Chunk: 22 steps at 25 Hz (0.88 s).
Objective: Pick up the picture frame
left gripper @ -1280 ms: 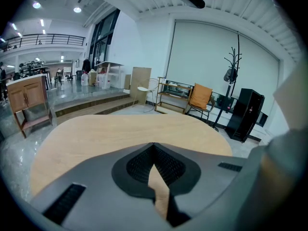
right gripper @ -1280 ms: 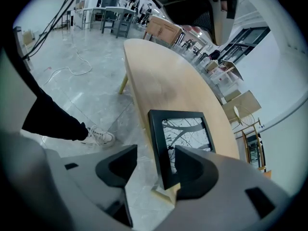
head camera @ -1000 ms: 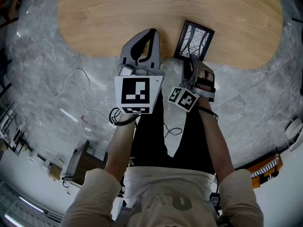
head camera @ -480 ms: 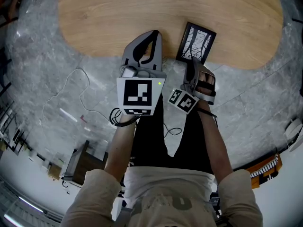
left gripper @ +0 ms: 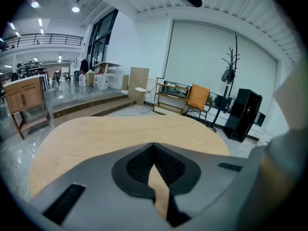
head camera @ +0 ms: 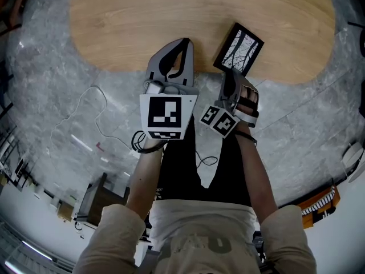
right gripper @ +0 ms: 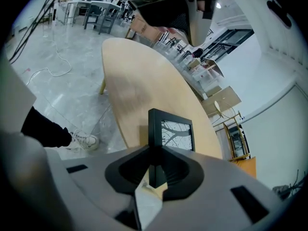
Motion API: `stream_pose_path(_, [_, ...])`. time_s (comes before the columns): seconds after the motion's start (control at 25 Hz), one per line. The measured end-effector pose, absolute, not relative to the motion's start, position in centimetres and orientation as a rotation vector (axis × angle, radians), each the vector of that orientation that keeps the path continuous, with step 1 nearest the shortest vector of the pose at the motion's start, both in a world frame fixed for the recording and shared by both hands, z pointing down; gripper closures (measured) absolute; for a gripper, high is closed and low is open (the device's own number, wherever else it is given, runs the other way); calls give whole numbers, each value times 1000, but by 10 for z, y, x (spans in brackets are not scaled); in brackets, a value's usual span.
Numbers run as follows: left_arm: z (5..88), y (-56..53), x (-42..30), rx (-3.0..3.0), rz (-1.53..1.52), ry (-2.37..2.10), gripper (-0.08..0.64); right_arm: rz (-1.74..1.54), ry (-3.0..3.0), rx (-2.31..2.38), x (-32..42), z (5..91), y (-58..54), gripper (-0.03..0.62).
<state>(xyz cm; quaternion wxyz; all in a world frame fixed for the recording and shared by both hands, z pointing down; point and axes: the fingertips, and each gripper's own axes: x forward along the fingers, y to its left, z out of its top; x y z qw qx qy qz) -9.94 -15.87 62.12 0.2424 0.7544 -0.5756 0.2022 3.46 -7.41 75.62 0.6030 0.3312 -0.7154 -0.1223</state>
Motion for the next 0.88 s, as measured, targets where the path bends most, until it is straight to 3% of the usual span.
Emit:
stream_pose_path(0.48, [531, -207, -107, 2108, 473, -1673, 551, -325, -1658, 986, 41, 661, -186, 511])
stream_pose_path(0.88, [363, -237, -112, 2158, 331, -1815, 551, -467, -1844, 1248, 30, 435, -269, 511])
